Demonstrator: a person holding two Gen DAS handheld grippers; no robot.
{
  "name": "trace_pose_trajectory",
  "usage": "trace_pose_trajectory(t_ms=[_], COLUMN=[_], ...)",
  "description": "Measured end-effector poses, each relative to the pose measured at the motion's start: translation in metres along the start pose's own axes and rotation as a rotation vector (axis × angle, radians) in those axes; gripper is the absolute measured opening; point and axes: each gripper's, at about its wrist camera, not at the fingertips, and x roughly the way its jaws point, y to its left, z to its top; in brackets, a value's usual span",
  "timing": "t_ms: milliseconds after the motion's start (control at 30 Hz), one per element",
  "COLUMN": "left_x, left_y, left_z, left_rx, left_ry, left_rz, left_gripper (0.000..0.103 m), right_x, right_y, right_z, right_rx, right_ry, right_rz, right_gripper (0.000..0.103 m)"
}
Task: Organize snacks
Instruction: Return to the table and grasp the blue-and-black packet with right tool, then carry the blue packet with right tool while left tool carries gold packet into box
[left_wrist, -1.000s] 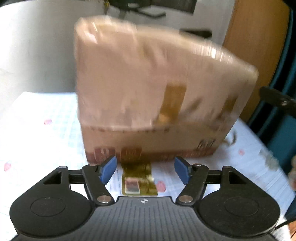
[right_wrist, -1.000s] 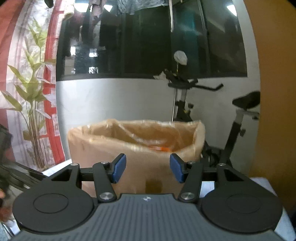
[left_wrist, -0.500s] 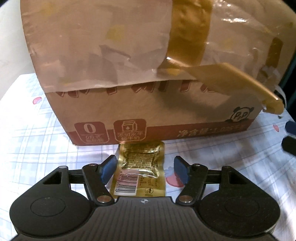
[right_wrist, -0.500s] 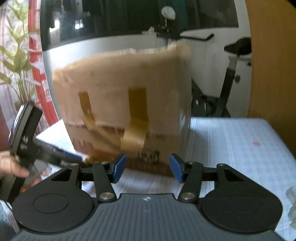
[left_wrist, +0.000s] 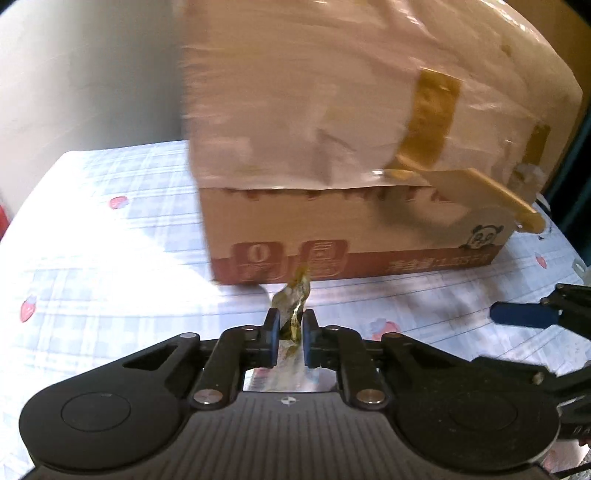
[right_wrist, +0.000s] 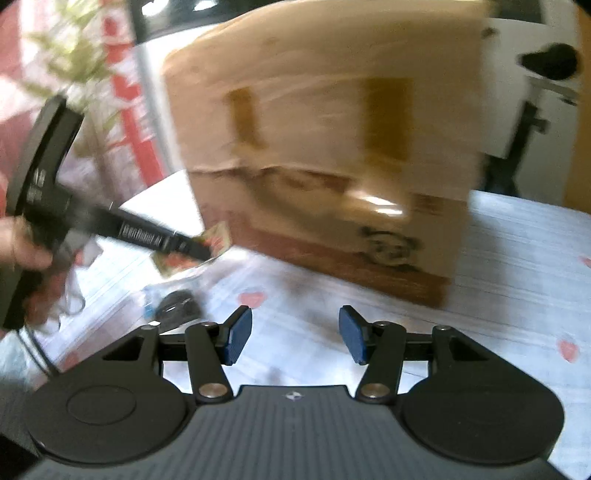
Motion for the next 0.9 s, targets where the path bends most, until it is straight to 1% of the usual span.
trace_pose_trajectory(t_ms=[167, 267, 367, 467, 533, 567, 633, 667, 767, 900], left_x=[-0.010, -0.016, -0.016, -0.015, -0.012, -0.011, -0.011, -0.012, -0.020, -0.032], left_y=[0.021, 0.033, 0.041, 0.047, 0.049, 0.051, 0.049, 0.048, 0.045, 0.039], left_z=[-0.008, -0.015, -0.018, -0.023, -0.027, -0.028, -0.027, -0.029, -0.028, -0.024], left_rx=[-0.038, -0.057, -0.075, -0.093, -0.102, -0.107, -0.112, -0.113, -0.117, -0.114], left_ry=[-0.013, -0.020, -0.019, -0.010, -0.003, 0.001, 0.003, -0.003, -0.032, -0.077], left_rz=[-0.014, -0.022, -0.020, -0.019, -0.023, -0.025, -0.027, -0.025, -0.025, -0.039], left_gripper=[0.012, 0.010, 0.009, 0.009, 0.009, 0.009, 0.009, 0.007, 0.007, 0.006], right_x=[0.025, 0.038, 0.051, 0.069, 0.076, 0.077, 0.075, 0.073, 0.068, 0.055], right_y=[0.023, 0.038, 0.050, 0.058, 0.058, 0.058, 0.056, 0.054, 0.049, 0.039], right_z=[0.013, 0.018, 0.022, 0.023, 0.022, 0.021, 0.021, 0.021, 0.020, 0.017], right_rx=[-0.097, -0.161, -0.199, -0.217, -0.228, -0.231, -0.223, -0.213, -0.189, -0.141], right_ry=[0.055, 0.077, 0.100, 0.157, 0.184, 0.182, 0.170, 0.166, 0.159, 0.137], right_rz=[0.091, 0.143, 0.184, 0.194, 0.199, 0.197, 0.196, 0.203, 0.195, 0.166], right_gripper=[0.056, 0.067, 0.074, 0.074, 0.073, 0.073, 0.061, 0.055, 0.051, 0.050])
